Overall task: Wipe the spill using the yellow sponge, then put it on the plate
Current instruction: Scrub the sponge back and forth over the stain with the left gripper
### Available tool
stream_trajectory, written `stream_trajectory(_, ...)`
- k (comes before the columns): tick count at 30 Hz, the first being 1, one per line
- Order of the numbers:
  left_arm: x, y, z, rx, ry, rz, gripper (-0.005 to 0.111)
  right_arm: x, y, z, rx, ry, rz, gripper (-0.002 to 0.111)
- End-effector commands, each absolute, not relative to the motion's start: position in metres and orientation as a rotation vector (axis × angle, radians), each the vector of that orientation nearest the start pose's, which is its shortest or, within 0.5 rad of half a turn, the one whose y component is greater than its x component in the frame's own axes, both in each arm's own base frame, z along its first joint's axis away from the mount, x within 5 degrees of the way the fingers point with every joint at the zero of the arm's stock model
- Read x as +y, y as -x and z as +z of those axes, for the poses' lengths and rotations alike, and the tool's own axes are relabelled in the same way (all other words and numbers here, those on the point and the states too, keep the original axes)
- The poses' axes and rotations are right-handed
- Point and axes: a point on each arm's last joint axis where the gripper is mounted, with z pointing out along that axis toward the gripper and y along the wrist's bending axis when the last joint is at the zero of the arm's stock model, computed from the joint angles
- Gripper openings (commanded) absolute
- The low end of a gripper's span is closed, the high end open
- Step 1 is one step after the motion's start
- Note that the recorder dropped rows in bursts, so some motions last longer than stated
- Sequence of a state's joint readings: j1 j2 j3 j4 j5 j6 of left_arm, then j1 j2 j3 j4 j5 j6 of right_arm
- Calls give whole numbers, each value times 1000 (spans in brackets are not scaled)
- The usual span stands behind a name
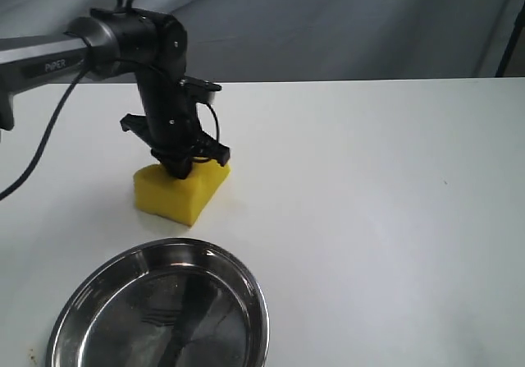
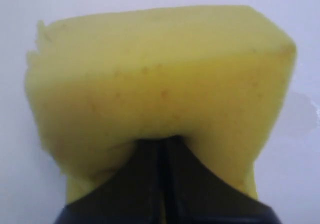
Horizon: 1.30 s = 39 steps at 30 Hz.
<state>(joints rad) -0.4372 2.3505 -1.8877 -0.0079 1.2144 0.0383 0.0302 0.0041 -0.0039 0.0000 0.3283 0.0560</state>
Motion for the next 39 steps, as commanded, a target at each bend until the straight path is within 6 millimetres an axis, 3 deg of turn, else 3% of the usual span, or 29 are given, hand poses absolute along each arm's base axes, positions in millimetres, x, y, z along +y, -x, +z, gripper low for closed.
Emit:
stream_trajectory(1,-267,-387,120,3038,-894,-238,0,1,-54,184,1810,-31,55,0)
stream_trajectory(3,-297,-369,121,2986,-977,-338,0,1,-54,184,1810,-33,57,0)
stream_trajectory(6,-316,-354,121,2955,-1077,-353,0,1,-54,184,1810,-33,57,0)
stream_trajectory(11,-314,-355,121,2941,-1106,-288,0,1,-54,184,1810,-33,57,0)
stream_trajectory(17,-269,-384,120,3043,-902,-209,0,1,-54,184,1810,-31,55,0)
stream_trajectory(24,-194,-421,120,3157,-641,-197,0,1,-54,184,1810,-31,55,0)
stream_trajectory(32,-120,-447,119,3192,-357,-89,0,1,-54,184,1810,-31,55,0)
stream_trajectory(36,-109,-446,114,3218,-295,-52,0,1,-54,184,1810,-31,55,0)
stream_trajectory(39,-119,-441,111,3230,-329,-69,0,1,-54,184,1810,-31,55,0)
